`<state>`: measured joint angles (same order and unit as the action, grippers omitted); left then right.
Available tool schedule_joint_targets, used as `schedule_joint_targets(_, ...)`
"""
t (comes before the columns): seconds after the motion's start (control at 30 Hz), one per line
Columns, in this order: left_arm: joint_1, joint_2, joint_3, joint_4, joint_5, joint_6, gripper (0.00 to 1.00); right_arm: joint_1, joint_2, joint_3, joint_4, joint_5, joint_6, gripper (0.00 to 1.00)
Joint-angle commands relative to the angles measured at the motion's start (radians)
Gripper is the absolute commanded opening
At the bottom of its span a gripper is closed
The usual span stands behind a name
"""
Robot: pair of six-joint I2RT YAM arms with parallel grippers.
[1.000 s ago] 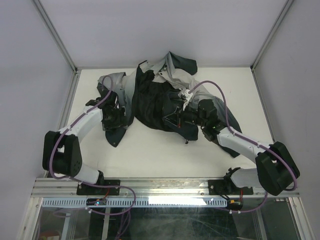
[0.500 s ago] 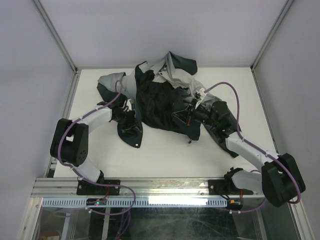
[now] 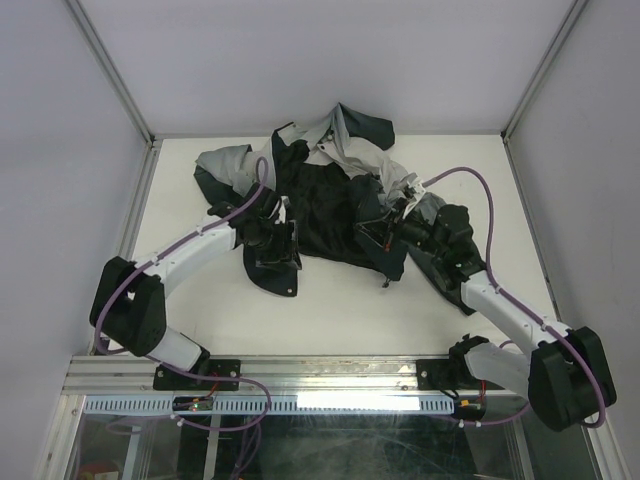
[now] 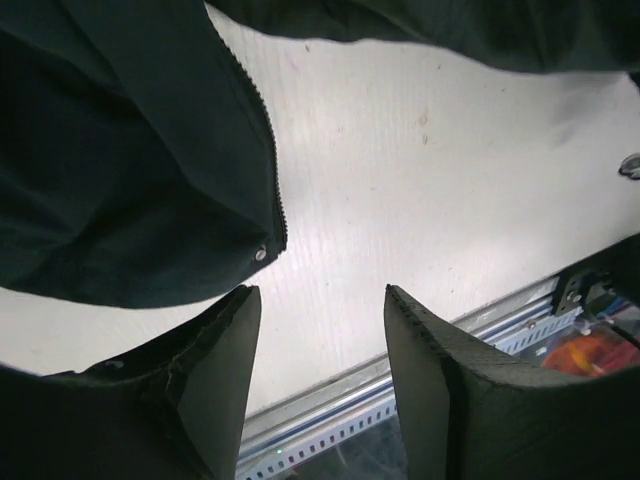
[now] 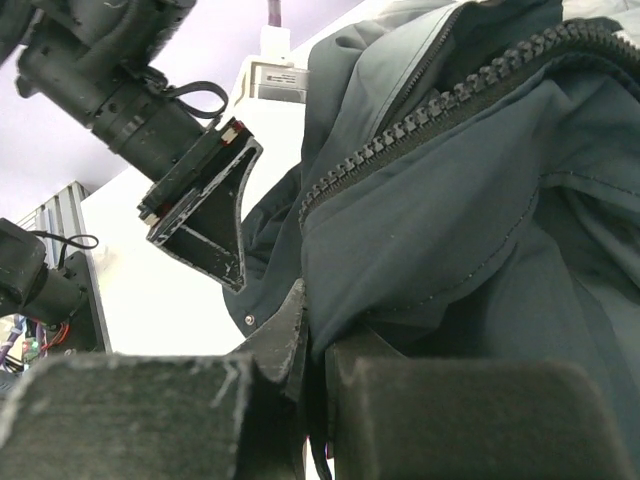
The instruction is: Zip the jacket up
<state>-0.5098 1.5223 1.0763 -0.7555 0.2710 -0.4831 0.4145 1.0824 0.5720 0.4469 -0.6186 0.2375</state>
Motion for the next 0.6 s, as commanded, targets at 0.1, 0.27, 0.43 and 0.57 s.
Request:
schedule_joint_targets(0.1,-0.099,0.012,0.019,-0.059,-0.184,-0.047,0.5,-0.004,-0.026,-0.014,0.014,-0.025,-0.007,0.0)
schedule_joint_targets(0.27,-0.102,0.085,0.04,-0.048,-0.235,-0.033,0.47,-0.004,-0.028,-0.027,0.018,-0.025,-0.009,0.0)
schedule_joint_targets(0.43,-0.102,0.142,0.049,-0.032,-0.281,-0.02,0.47,-0.004,-0.035,-0.034,0.025,-0.024,-0.01,0.0)
schedule_joint_targets(0.57,-0.101,0.188,0.04,0.006,-0.265,-0.015,0.46,-0.004,-0.035,-0.038,0.023,-0.02,-0.009,0.0)
